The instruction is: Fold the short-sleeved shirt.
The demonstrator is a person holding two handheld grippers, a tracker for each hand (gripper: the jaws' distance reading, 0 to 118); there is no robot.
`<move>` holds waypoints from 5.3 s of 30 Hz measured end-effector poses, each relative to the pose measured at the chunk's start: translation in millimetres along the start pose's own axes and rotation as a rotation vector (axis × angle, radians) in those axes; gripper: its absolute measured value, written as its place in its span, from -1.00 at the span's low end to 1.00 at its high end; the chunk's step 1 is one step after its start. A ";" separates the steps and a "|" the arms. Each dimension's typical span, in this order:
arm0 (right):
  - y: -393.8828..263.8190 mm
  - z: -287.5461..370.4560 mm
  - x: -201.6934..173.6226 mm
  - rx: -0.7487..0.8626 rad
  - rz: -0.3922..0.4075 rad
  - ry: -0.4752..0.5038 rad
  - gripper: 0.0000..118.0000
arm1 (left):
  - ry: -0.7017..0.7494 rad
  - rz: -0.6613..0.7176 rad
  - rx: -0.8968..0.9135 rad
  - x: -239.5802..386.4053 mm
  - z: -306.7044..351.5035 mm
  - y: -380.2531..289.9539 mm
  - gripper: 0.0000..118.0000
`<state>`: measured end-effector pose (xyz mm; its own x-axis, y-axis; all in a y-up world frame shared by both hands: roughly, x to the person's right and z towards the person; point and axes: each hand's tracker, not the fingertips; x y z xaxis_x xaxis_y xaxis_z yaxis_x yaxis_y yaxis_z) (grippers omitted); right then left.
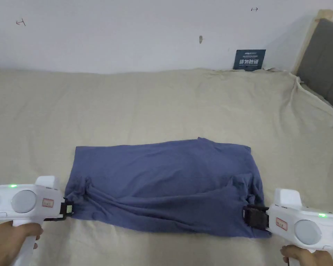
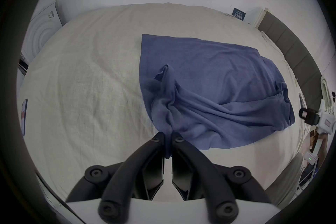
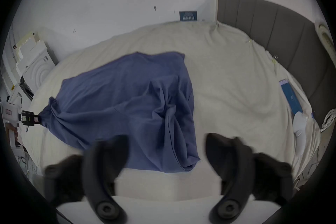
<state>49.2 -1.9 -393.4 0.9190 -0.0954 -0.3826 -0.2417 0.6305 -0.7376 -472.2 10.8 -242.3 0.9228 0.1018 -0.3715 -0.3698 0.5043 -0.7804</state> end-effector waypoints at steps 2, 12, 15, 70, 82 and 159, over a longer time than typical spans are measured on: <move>-5.5 -2.0 -4.5 0.001 -0.001 -0.020 0.67 | -0.003 0.001 0.005 -0.6 0.5 0.1 -0.93; -22.0 -25.9 -5.2 -0.089 0.060 -0.074 0.34 | -0.005 0.009 0.006 5.3 8.9 -9.3 -0.93; -26.2 -27.2 -6.6 -0.097 0.064 -0.061 -0.78 | -0.002 0.011 0.005 6.5 8.1 -11.1 -0.93; -60.4 138.0 -8.9 0.150 0.004 0.053 0.59 | 0.128 0.083 0.133 3.8 116.3 -122.1 0.96; 13.3 160.8 -42.4 0.416 0.070 0.028 0.54 | 0.160 0.017 0.415 32.7 141.2 -38.4 0.66; 150.8 -174.5 9.2 -0.127 0.069 -0.079 -0.67 | 0.009 -0.046 0.073 -7.7 -8.7 60.9 -1.00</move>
<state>-33.2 -42.1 -605.3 0.9193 0.0089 -0.3934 -0.3378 0.5305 -0.7775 -502.8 33.3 -291.3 0.9375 0.0701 -0.3409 -0.3182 0.5696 -0.7579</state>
